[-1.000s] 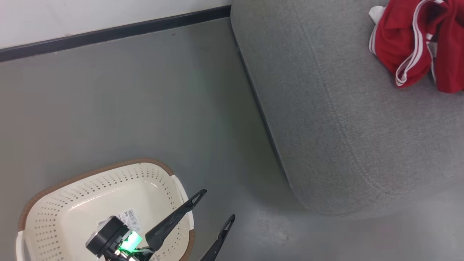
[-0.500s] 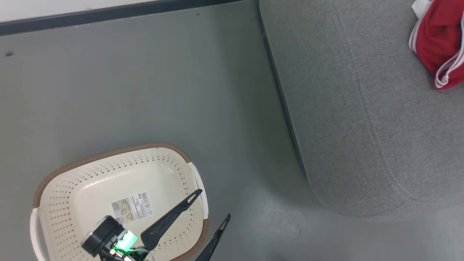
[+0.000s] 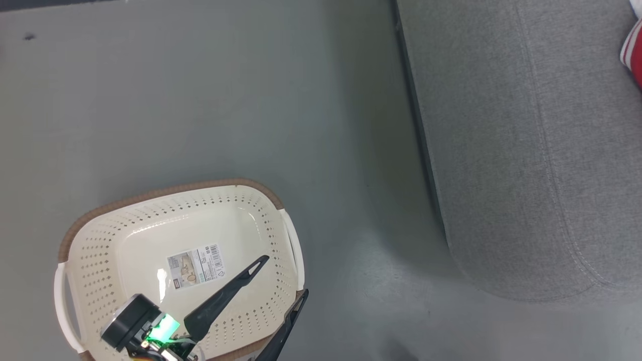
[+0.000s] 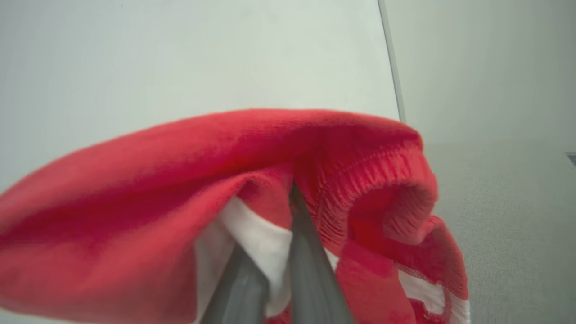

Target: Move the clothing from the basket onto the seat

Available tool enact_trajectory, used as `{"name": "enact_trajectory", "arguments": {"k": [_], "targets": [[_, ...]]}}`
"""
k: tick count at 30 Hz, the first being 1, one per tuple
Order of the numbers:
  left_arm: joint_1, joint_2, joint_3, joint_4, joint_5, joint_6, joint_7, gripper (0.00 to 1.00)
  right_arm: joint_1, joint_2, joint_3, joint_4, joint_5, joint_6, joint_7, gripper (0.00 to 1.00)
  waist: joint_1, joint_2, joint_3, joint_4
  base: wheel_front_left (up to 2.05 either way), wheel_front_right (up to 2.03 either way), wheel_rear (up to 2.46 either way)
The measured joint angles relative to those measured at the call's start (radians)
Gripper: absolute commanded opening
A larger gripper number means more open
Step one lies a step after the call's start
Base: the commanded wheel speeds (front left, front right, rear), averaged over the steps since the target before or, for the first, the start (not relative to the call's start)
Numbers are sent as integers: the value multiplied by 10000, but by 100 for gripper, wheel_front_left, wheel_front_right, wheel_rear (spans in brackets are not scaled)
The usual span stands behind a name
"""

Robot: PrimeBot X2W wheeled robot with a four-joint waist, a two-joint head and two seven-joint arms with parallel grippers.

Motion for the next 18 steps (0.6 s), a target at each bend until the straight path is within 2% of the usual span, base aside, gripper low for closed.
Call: {"name": "enact_trajectory", "arguments": {"k": [3, 6, 10, 18], "targets": [[-23, 12, 17, 4, -38, 0, 0, 100, -92, -81, 4, 539, -23, -161, 0, 0, -1, 0, 95, 100, 0, 0, 0], [-100, -13, 40, 17, -102, 0, 0, 100, -92, -174, 203, 1273, -117, -157, 186, 0, -1, 0, 165, 208, 0, 0, 0], [-183, -466, 370, 25, -679, 111, 0, 100, -27, -458, 430, 2219, -453, -157, 623, 0, -1, 0, 213, 366, 0, 0, 0], [-191, -487, 654, 128, -876, 184, 0, 100, -55, -481, 1331, 2970, -1097, -54, 888, 0, -1, 0, 228, 518, 0, 0, 0]]}}
